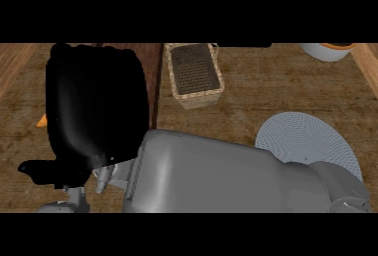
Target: Pick the croissant from the placemat and place it in the basket
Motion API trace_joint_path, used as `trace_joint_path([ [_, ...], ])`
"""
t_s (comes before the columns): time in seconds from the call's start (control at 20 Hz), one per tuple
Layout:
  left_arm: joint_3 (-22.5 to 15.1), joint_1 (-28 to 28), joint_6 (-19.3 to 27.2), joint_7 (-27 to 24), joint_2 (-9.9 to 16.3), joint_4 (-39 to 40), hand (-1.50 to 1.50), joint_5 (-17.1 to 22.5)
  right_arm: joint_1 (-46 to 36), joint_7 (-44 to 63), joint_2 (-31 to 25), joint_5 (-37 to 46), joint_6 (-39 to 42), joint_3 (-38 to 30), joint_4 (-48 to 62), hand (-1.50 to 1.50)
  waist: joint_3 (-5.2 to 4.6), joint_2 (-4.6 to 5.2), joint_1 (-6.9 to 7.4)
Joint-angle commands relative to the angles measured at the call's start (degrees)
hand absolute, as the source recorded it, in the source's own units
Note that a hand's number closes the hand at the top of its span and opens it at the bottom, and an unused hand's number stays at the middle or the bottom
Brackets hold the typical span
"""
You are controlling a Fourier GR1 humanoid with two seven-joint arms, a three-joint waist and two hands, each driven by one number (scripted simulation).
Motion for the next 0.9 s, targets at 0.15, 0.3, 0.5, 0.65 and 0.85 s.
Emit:
trace_joint_path([
  [0.15, -0.86, 1.24, 1.09, 3.05, -0.18, -4.45, 0.00, -0.83, 3.91, -0.27, -1.40, 2.11, -0.08, -5.81, 5.12, 1.50, 0.12, 0.24, -0.69],
  [0.3, -2.60, 1.56, 2.17, 2.08, -2.10, -3.39, 0.00, -2.20, 4.82, -1.66, -0.49, 3.23, 0.99, -8.18, 5.65, 1.50, 0.11, 0.24, -0.86],
  [0.5, 2.65, 0.79, -2.08, 1.28, 2.19, -2.00, 0.00, 1.94, 7.74, -5.07, -2.67, 4.61, 4.26, -9.59, 4.93, 1.50, 0.08, 0.26, -1.01],
  [0.65, 5.16, -0.95, -3.77, -2.97, 2.56, 4.33, 0.00, 3.73, 8.94, -9.06, -2.71, 4.46, 4.81, -11.29, 7.27, 1.50, 0.05, 0.44, -1.02],
  [0.85, 0.09, 1.21, 1.01, -0.22, -1.42, -2.04, 0.00, -0.81, 11.14, -15.52, -2.55, 6.40, 4.31, -12.63, 13.28, 1.50, 0.08, 0.41, -0.59],
])
